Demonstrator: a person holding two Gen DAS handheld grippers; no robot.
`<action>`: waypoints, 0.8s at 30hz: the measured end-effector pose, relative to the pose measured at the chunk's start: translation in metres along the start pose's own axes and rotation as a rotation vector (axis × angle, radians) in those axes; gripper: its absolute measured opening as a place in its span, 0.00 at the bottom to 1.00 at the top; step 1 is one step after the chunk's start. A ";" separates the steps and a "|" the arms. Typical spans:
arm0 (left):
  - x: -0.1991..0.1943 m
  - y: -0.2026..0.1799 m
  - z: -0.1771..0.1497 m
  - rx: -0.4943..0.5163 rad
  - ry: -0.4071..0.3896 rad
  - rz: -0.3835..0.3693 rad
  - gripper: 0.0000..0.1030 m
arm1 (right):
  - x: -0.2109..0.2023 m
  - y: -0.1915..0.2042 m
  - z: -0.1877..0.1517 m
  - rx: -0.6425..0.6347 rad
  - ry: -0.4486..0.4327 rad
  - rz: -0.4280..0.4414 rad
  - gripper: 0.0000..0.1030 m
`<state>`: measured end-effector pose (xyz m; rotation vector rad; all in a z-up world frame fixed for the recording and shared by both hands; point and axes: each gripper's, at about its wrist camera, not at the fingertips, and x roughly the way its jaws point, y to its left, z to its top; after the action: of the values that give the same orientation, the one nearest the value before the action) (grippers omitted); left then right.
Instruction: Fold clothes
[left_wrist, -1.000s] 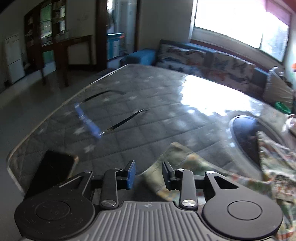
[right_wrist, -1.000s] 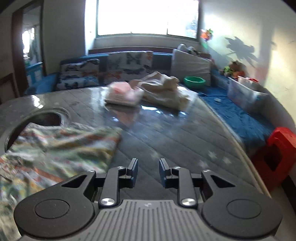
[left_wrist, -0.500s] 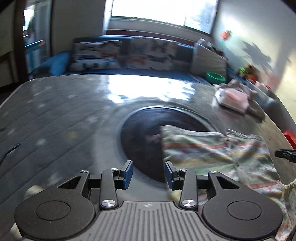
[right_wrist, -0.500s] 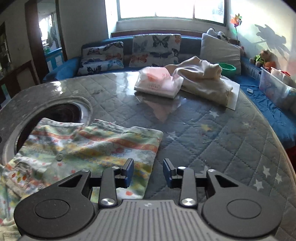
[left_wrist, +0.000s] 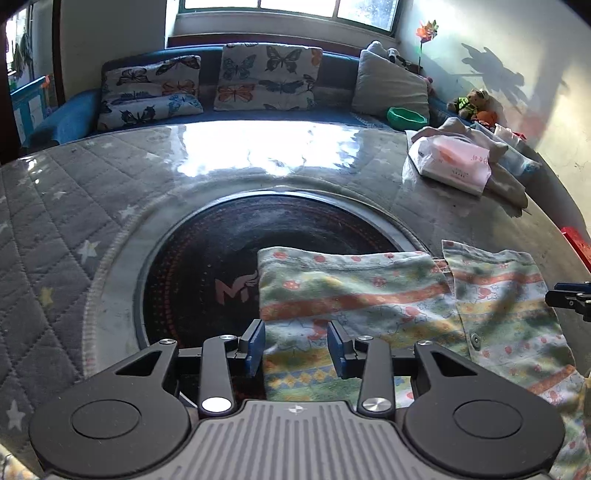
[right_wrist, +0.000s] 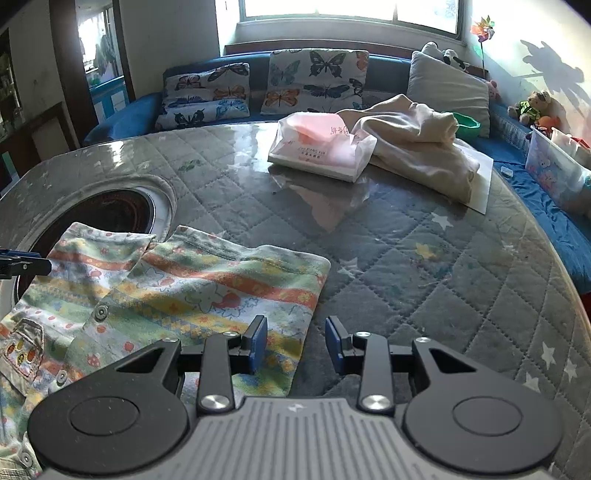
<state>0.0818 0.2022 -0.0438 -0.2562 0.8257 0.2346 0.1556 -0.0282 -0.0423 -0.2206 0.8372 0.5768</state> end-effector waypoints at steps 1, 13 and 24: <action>0.001 0.000 0.000 0.001 0.001 -0.009 0.37 | 0.001 0.000 0.000 -0.001 0.003 0.003 0.33; 0.009 0.003 -0.001 -0.001 -0.002 -0.021 0.01 | 0.013 0.003 0.001 -0.004 0.032 -0.001 0.32; 0.012 0.001 0.008 0.018 -0.016 0.000 0.29 | 0.016 0.002 0.003 0.001 0.029 -0.006 0.33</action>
<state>0.0951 0.2065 -0.0480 -0.2371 0.8117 0.2289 0.1650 -0.0191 -0.0518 -0.2309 0.8643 0.5689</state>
